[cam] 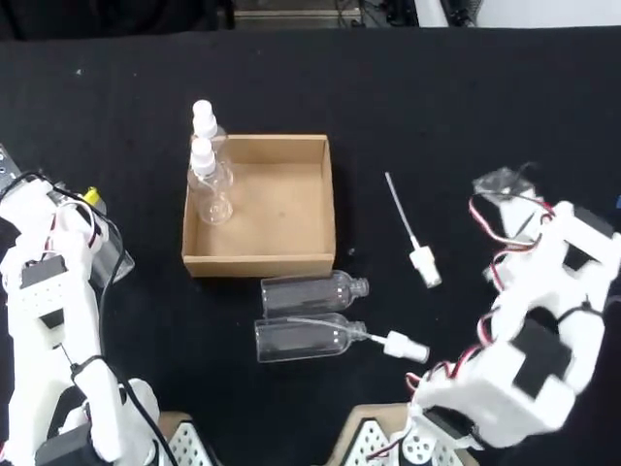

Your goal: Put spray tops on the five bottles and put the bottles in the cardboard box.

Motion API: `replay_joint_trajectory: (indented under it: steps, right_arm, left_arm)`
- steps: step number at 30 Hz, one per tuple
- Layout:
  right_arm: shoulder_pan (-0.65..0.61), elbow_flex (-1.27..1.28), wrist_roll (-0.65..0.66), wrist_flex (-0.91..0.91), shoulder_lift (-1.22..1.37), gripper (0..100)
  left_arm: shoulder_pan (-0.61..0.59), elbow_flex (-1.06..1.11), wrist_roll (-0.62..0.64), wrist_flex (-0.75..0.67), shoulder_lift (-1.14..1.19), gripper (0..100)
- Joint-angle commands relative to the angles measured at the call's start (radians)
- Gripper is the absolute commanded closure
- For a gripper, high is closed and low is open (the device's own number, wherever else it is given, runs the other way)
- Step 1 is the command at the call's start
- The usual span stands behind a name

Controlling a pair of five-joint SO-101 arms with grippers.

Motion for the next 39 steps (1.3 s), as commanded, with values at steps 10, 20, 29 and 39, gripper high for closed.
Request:
replay_joint_trajectory:
  steps: [10,20,29,39]
  right_arm:
    - [-0.305,-0.039,-0.557,0.183,-0.613,98.8]
    - [-0.641,-0.317,-0.944,0.226,-0.806,98.7]
    - [-0.956,-0.527,-1.138,0.006,-0.806,98.7]
    - [-0.993,-0.536,-1.134,-0.167,-0.808,98.7]
  left_arm:
    - [0.101,0.148,-0.005,-0.025,-0.46,97]
    - [0.251,0.366,-0.005,-0.025,-0.895,97]
    - [0.427,0.553,-0.005,-0.025,-1.252,97]
    - [0.673,0.556,-0.006,-0.025,-1.231,97]
